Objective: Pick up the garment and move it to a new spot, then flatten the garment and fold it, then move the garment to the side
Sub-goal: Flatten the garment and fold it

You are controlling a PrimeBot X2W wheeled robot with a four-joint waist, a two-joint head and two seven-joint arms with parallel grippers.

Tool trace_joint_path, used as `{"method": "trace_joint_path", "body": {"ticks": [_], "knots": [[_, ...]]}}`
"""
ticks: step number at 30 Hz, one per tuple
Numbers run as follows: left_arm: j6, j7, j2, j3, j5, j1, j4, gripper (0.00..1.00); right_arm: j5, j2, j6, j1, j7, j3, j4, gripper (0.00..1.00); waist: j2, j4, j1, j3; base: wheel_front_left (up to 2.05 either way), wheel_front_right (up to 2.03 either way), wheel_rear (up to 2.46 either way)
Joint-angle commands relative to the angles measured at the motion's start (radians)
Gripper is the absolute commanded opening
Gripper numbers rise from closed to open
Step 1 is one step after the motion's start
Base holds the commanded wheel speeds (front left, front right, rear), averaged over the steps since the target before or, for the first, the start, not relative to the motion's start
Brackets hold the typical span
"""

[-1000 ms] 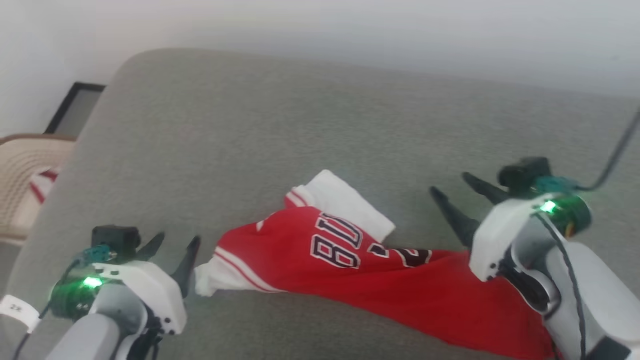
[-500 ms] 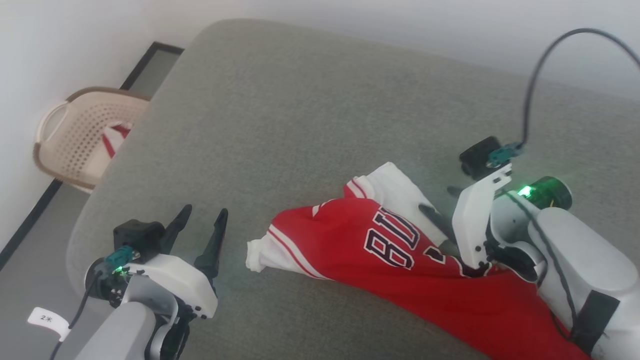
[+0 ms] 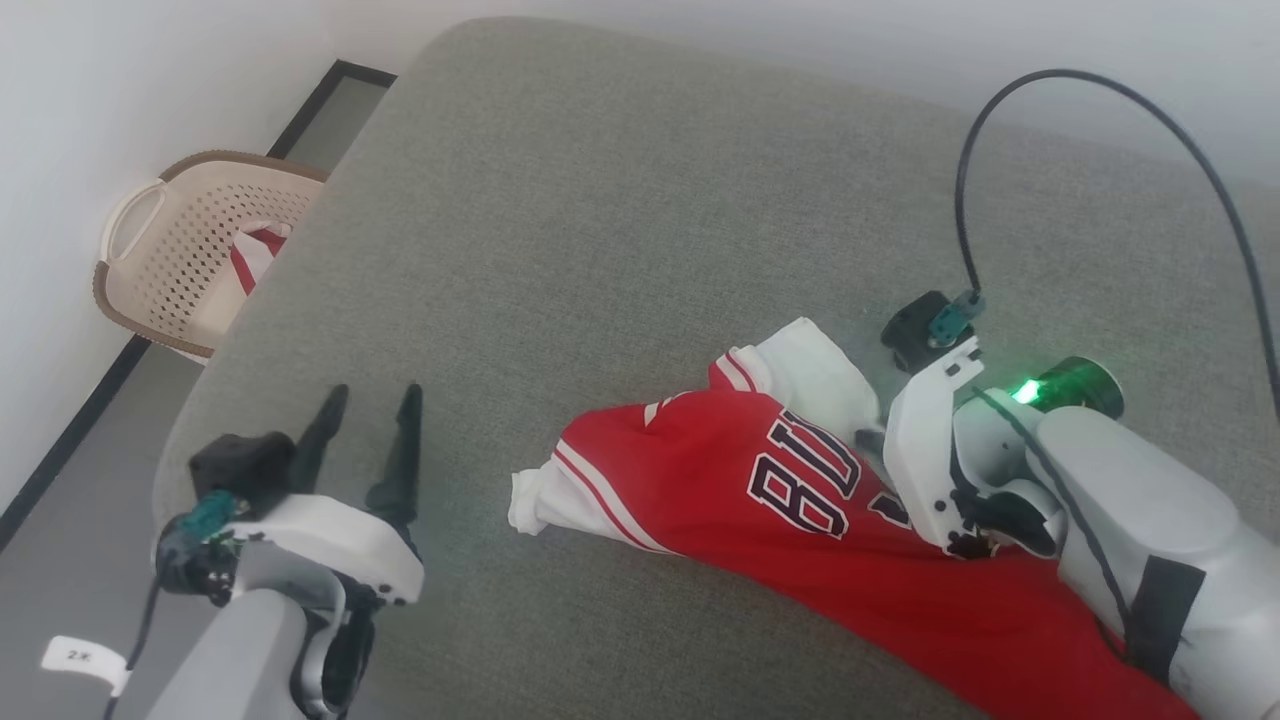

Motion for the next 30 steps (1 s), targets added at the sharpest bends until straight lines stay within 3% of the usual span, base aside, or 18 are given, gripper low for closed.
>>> {"method": "trace_joint_path", "body": {"ticks": [1,11,30], "knots": [[0.005,-0.008,-0.008,0.029,0.013,0.008,-0.014,1.0,-0.005,-0.001,0.0,-0.01,-0.018,0.014,0.023,0.0,0.0,0.0,0.0,-0.001,0.0,0.0,0.0],[-0.044,-0.007,-0.069,0.178,0.093,0.079,-0.05,1.0,0.028,-0.025,-0.001,-0.08,-0.127,0.018,0.116,0.0,0.0,-0.03,0.0,-0.029,0.0,0.0,0.0],[-0.116,-0.007,-0.079,0.289,0.17,0.15,-0.039,1.0,0.081,-0.233,-0.001,-0.025,-0.276,-0.106,0.249,0.0,0.0,-0.175,0.0,-0.115,0.0,0.0,0.0]]}}
